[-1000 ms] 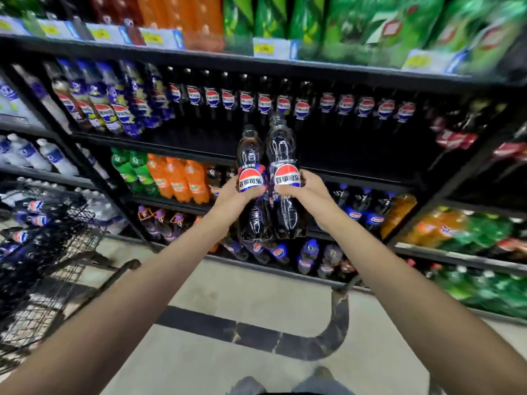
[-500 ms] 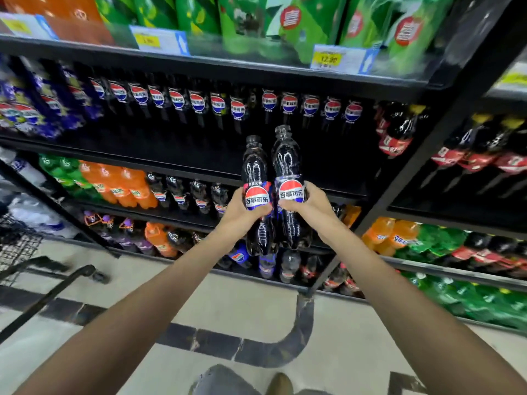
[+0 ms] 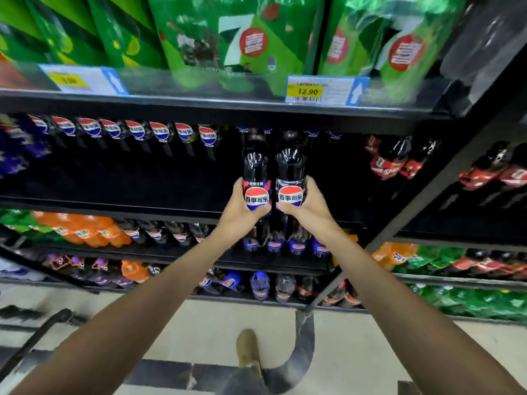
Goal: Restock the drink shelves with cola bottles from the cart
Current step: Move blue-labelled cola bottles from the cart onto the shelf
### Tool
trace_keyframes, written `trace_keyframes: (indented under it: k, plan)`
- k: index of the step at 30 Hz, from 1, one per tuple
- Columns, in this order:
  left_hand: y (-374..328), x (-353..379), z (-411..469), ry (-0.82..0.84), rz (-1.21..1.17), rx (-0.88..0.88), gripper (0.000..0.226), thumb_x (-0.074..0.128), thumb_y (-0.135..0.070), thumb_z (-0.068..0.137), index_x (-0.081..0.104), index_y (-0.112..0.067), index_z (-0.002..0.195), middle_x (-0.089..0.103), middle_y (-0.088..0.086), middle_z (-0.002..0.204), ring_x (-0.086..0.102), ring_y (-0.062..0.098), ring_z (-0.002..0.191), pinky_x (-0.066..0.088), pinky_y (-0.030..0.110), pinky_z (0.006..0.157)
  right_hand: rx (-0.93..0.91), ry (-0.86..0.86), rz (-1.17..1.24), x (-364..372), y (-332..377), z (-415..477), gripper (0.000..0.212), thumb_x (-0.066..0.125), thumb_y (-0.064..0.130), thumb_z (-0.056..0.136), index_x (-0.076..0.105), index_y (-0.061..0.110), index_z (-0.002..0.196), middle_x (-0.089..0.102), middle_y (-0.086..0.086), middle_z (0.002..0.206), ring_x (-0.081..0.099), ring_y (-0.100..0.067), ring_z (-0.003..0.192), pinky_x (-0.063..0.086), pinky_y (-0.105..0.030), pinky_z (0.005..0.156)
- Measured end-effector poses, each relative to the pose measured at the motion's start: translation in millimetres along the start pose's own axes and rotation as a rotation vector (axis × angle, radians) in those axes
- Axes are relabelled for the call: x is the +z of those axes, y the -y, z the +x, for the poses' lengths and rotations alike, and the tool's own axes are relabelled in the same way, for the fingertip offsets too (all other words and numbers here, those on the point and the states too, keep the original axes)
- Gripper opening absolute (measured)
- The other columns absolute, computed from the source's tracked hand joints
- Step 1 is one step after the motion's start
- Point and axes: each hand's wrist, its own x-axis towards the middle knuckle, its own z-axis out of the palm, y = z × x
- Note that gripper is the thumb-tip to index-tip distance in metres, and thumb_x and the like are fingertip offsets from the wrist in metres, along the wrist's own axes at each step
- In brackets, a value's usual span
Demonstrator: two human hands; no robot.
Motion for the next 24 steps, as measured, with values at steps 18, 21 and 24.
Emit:
trace_keyframes:
  k: [18,21,24]
  plan:
    - [21,-21,96,-0.011,0.075,0.143,0.075,0.067,-0.008,0.087,0.019,-0.011,0.145,0.052,-0.007,0.119,0.053,-0.002,0.104,0.038,-0.001,0.080,-0.076,-0.134,-0.085,33,-14,83,0.069,0.079,0.002,0.073,0.044,0.011,0.131,0.062,0.000,0.116,0.061,-0.011,0.106,0.050,-0.028,0.091]
    - [27,-20,96,-0.012,0.042,0.130,0.075,0.067,-0.008,0.088,0.019,-0.013,0.146,0.051,-0.015,0.116,0.051,-0.017,0.101,0.037,-0.004,0.080,-0.056,-0.120,-0.045,35,-17,83,0.071,0.077,0.003,0.075,0.040,0.013,0.135,0.060,0.004,0.117,0.060,-0.004,0.105,0.049,-0.019,0.090]
    - [33,-15,95,-0.038,0.005,0.102,0.074,0.067,-0.007,0.088,0.021,-0.012,0.146,0.051,-0.012,0.120,0.053,-0.003,0.114,0.038,-0.003,0.081,-0.030,-0.105,-0.021,35,-24,78,0.072,0.075,0.005,0.080,0.035,0.011,0.139,0.055,0.010,0.116,0.055,0.003,0.103,0.043,-0.003,0.080]
